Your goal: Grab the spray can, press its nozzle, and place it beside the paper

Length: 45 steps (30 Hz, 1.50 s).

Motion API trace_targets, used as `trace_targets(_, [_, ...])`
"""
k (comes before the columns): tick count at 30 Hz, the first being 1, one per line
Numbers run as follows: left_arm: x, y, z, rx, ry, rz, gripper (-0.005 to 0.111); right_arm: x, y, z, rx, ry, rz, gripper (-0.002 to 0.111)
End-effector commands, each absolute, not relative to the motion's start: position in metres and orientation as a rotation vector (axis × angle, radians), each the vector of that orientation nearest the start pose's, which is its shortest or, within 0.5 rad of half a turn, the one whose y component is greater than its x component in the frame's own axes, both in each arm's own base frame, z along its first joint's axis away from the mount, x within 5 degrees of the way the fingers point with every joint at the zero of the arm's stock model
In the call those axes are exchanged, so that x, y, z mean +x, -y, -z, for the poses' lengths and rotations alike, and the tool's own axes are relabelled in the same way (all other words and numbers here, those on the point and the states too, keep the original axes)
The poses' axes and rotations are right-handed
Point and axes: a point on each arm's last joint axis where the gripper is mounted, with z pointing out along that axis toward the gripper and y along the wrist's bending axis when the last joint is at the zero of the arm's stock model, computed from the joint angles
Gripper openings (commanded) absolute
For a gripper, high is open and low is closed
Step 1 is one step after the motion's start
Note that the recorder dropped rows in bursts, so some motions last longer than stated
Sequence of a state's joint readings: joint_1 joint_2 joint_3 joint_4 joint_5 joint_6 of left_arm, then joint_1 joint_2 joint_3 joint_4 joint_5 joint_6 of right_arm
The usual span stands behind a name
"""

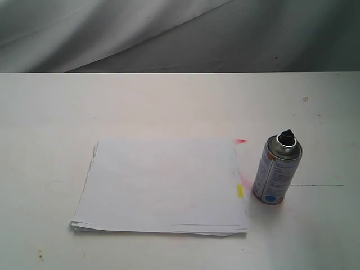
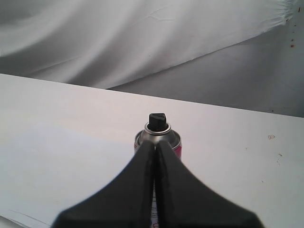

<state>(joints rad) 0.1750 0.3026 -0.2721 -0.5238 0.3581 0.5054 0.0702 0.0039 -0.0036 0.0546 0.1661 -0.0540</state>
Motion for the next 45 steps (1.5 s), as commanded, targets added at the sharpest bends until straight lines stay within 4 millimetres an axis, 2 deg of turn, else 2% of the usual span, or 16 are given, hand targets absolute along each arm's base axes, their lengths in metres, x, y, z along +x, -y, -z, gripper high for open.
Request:
trace_targets(1, [0.077,-0.007,-0.241,-0.208,-1.751,0.022,0.0,0.056,-0.005,-0.198,-0.07,-1.652,-0.055,0.0])
trace_targets(4, [0.077,-0.01,-0.229,-0.255,-1.72,0.017,0.0,0.056,-0.005,-0.198,-0.07,-1.652,-0.055,0.0])
trace_targets(10, [0.074,-0.011,-0.202,-0.238,-1.797,-0.032,0.0,0.056,-0.005,-0.198,-0.07,-1.652,-0.055,0.0])
trace_targets(16, [0.073,-0.011,-0.185,-0.25,-1.853,-0.026,0.0,0.056,-0.005,-0.198,-0.07,-1.652,-0.055,0.0])
trace_targets(45, [0.072,-0.011,-0.184,-0.244,-1.858,-0.031,0.0,0.056,-0.005,-0.198,-0.07,-1.652,-0.055,0.0])
